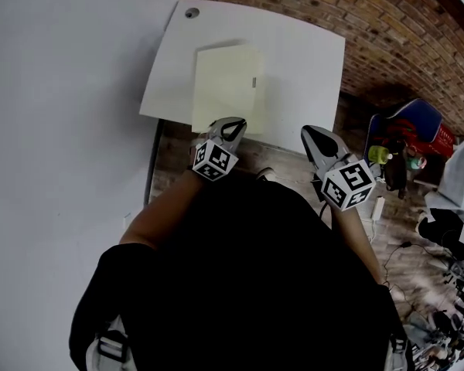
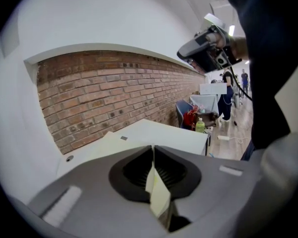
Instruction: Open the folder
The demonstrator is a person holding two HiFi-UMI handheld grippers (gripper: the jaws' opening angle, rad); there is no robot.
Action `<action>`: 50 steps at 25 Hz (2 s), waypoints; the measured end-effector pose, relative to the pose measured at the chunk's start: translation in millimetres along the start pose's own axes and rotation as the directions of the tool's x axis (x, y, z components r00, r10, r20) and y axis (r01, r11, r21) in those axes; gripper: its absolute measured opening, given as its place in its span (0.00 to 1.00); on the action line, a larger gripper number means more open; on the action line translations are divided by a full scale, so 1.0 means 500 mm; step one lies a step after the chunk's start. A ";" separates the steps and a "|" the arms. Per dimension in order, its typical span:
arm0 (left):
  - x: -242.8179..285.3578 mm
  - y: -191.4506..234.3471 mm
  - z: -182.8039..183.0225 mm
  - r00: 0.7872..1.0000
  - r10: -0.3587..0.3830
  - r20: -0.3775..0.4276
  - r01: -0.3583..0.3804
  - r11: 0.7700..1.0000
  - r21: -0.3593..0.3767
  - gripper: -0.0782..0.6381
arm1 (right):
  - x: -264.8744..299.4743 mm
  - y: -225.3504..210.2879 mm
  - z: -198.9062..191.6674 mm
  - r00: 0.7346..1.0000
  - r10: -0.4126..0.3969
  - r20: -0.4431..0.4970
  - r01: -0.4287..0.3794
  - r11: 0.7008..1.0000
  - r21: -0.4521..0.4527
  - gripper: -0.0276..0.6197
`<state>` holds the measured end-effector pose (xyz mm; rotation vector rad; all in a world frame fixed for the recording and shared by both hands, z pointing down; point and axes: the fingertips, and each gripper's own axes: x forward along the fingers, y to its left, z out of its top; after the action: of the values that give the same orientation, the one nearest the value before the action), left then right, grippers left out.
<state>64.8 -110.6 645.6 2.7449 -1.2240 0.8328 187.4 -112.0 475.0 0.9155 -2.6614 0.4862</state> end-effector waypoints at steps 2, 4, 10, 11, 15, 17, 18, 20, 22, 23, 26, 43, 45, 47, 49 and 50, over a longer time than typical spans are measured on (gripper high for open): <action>-0.014 0.009 0.004 1.000 0.016 0.005 -0.016 1.000 -0.004 0.13 | 0.009 0.006 0.006 1.000 0.018 0.003 -0.017 1.000 -0.008 0.05; -0.026 0.018 0.009 0.999 0.033 0.005 -0.033 0.999 -0.011 0.13 | 0.014 0.009 0.012 0.999 0.033 0.004 -0.033 0.999 -0.012 0.05; -0.063 0.052 0.014 0.995 0.098 0.035 -0.095 0.993 -0.073 0.12 | 0.034 0.022 0.008 0.997 0.070 -0.013 -0.070 0.997 -0.017 0.05; -0.071 0.058 0.015 0.993 0.109 0.044 -0.106 0.991 -0.081 0.12 | 0.038 0.025 0.009 0.997 0.076 -0.015 -0.077 0.997 -0.020 0.05; -0.100 0.083 0.017 0.986 0.148 0.075 -0.137 0.982 -0.127 0.12 | 0.056 0.038 0.018 0.995 0.102 -0.019 -0.102 0.994 -0.035 0.05; -0.111 0.096 0.022 0.981 0.166 0.097 -0.151 0.977 -0.150 0.12 | 0.066 0.043 0.021 0.993 0.114 -0.021 -0.114 0.993 -0.042 0.05; -0.117 0.102 0.024 0.979 0.176 0.104 -0.158 0.974 -0.163 0.12 | 0.070 0.046 0.021 0.993 0.119 -0.022 -0.120 0.992 -0.045 0.05; -0.129 0.112 0.023 0.974 0.197 0.116 -0.173 0.967 -0.189 0.12 | 0.078 0.053 0.021 0.991 0.128 -0.027 -0.130 0.990 -0.050 0.05; -0.145 0.124 0.024 0.967 0.221 0.124 -0.191 0.957 -0.219 0.12 | 0.085 0.058 0.019 0.990 0.137 -0.032 -0.138 0.989 -0.056 0.05; -0.153 0.130 0.026 0.964 0.234 0.128 -0.200 0.951 -0.234 0.12 | 0.088 0.059 0.018 0.990 0.140 -0.036 -0.142 0.988 -0.059 0.05; -0.168 0.149 0.029 0.955 0.262 0.139 -0.218 0.938 -0.271 0.12 | 0.101 0.058 0.014 0.988 0.145 -0.048 -0.148 0.987 -0.066 0.05; -0.274 0.243 -0.026 0.890 0.429 0.157 -0.295 0.801 -0.521 0.12 | 0.181 0.073 -0.014 0.973 0.201 -0.114 -0.209 0.976 -0.067 0.05; -0.282 0.250 -0.027 0.884 0.441 0.153 -0.303 0.791 -0.531 0.12 | 0.189 0.073 -0.014 0.971 0.208 -0.118 -0.215 0.975 -0.056 0.05; -0.290 0.259 -0.036 0.878 0.456 0.146 -0.313 0.778 -0.544 0.12 | 0.197 0.074 -0.014 0.969 0.213 -0.122 -0.221 0.974 -0.053 0.05; -0.301 0.269 -0.048 0.869 0.474 0.139 -0.323 0.758 -0.566 0.12 | 0.205 0.078 -0.013 0.968 0.220 -0.123 -0.228 0.972 -0.054 0.05; -0.307 0.275 -0.054 0.864 0.485 0.138 -0.326 0.746 -0.581 0.12 | 0.209 0.080 -0.013 0.967 0.223 -0.123 -0.231 0.971 -0.055 0.05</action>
<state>-127.9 -94.4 569.2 2.1942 -1.8229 0.0413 83.9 -135.8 510.3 0.5468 -2.6694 0.4780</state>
